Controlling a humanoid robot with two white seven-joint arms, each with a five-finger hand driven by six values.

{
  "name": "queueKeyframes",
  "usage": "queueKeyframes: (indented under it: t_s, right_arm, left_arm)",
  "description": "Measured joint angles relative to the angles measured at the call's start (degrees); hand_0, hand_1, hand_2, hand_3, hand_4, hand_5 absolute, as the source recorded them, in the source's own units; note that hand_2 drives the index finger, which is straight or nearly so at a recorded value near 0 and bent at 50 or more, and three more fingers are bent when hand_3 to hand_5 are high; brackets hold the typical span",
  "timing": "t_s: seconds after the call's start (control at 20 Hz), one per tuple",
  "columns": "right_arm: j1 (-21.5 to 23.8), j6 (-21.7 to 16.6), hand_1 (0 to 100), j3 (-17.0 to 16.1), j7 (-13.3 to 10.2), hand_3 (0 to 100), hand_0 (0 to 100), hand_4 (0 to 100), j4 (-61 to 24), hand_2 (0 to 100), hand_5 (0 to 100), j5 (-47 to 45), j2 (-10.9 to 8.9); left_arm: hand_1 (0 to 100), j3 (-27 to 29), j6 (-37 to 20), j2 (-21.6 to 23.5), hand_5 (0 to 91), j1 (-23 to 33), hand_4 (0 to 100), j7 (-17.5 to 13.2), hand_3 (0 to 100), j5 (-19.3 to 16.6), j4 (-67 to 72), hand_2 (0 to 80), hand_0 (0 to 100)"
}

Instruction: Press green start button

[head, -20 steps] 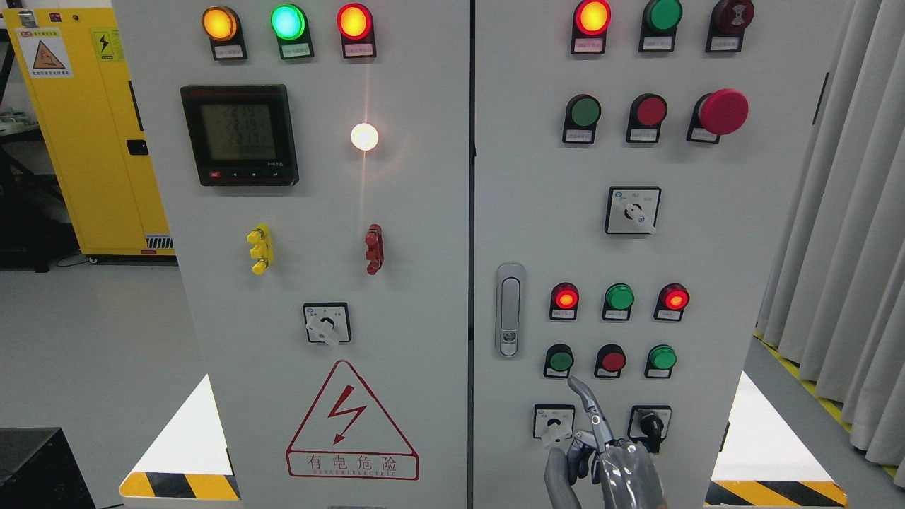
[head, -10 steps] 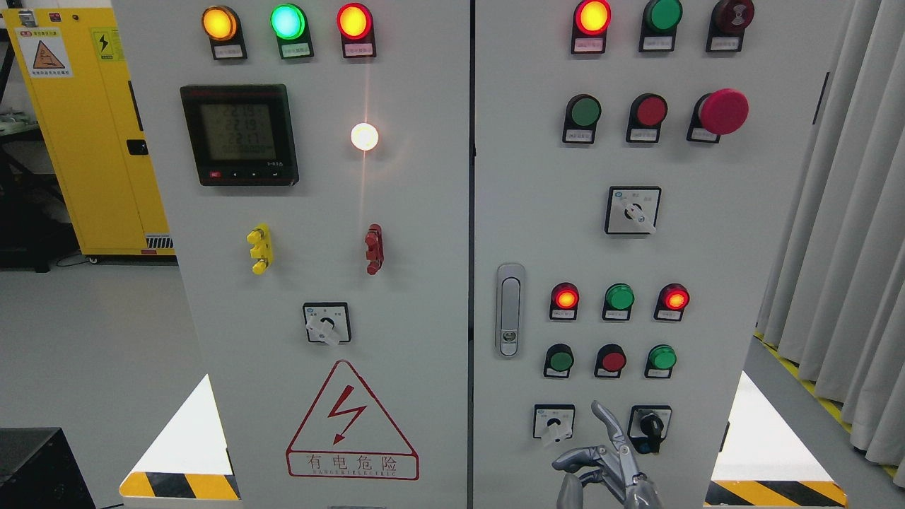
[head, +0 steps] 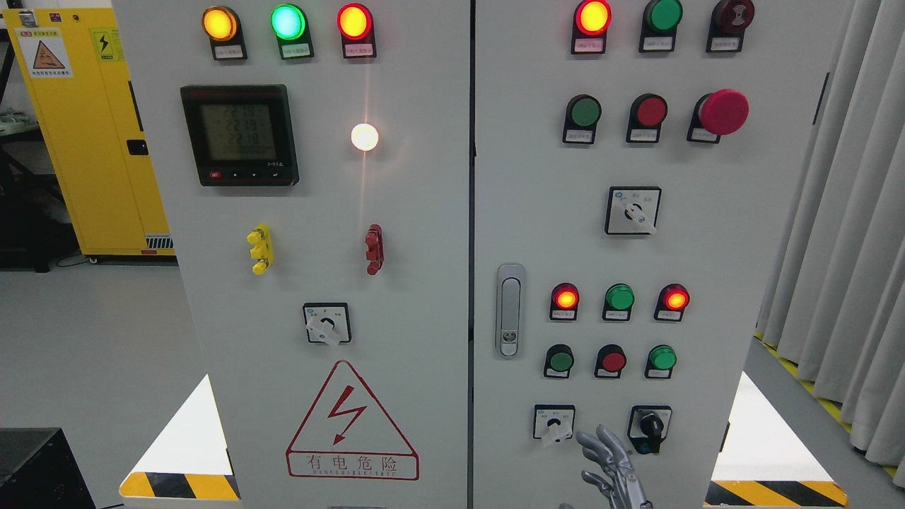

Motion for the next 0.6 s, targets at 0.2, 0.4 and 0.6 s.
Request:
queueKeyframes:
  t_s: [0.2,0.4,0.6]
  right_arm:
    - [1.0,-0.1,67,1.6,0.0,0,57,0,-0.8,0,0,-0.4,0.0]
    - [1.5,-0.1,67,3.0,0.0,0,55,0,-1.3,0,0,-0.5,-0.03]
    - [1.8,-0.1,67,3.9,0.0,0,53,0,-1.7,0,0,-0.6,-0.08]
  left_arm:
    - [56,0.0,0.0,0.0,0.0,0.0,0,0.0,0,0.0,0.0,0.0,12]
    - [56,0.0,0.0,0.0,0.0,0.0,0,0.0,0,0.0,0.0,0.0,12]
    - [56,0.0,0.0,0.0,0.0,0.0,0,0.0,0,0.0,0.0,0.0,12]
